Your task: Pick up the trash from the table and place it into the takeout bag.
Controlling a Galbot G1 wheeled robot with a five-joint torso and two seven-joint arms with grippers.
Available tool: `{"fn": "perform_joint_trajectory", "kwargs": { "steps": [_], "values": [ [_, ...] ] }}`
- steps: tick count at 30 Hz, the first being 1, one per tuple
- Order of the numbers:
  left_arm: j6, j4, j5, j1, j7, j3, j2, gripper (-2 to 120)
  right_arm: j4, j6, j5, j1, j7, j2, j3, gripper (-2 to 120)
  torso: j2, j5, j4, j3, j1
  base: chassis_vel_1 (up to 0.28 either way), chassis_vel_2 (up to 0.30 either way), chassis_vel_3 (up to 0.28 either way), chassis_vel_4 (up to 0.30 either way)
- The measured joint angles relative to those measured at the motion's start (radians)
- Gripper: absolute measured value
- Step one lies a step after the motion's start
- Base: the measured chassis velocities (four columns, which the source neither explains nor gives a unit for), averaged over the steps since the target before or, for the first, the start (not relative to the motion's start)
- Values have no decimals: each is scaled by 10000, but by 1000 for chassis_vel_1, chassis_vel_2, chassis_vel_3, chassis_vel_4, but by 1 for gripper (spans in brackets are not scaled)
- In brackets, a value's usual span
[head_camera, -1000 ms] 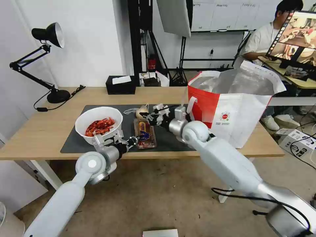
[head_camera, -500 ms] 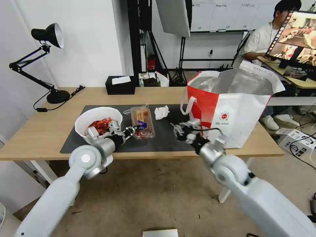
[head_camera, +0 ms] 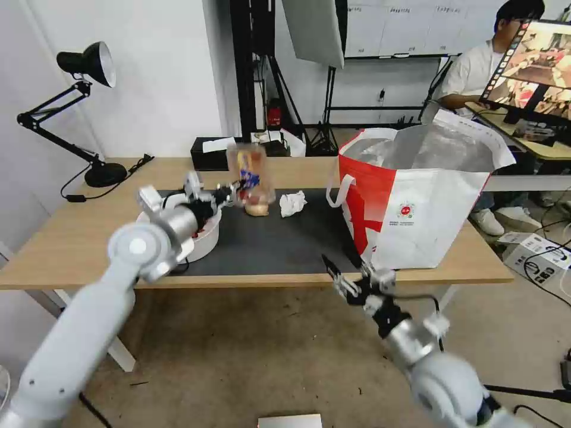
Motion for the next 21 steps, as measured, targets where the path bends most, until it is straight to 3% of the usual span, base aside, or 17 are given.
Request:
{"fn": "perform_joint_trajectory", "kwargs": {
  "steps": [5,10,12,14,16,17,21],
  "values": [
    [-12,404,-175,-1845,5,1167,-228,0,163,496,-706,-1114,19,387,605,98,-1,2,-1,0,1,0,0,0,0],
    [-105,1013,-151,-2970,92,2217,-838,0,66,758,-1021,-1652,85,699,848,100,0,3,-2,0,0,0,0,0,0],
    [-238,1635,78,-3686,156,3012,-1472,0,-48,920,-1366,-1906,175,988,854,100,-2,6,-3,1,2,0,0,0,0],
    [-292,1808,173,-3851,170,3225,-1657,0,-72,952,-1458,-1967,196,1075,853,100,-2,6,-2,1,3,0,0,0,0],
    [-703,2446,930,-4449,250,3979,-2304,0,-150,1053,-1724,-2148,243,1378,799,100,-2,8,-6,1,2,0,0,0,0],
    [-703,2446,930,-4449,250,3979,-2304,0,-150,1053,-1724,-2148,243,1378,799,100,-2,8,-6,1,2,0,0,0,0],
    [-1439,3045,2816,-4913,626,4861,-2924,0,-158,1081,-1925,-2258,242,1582,695,100,-2,5,-4,2,2,0,0,0,0]
  ]
}}
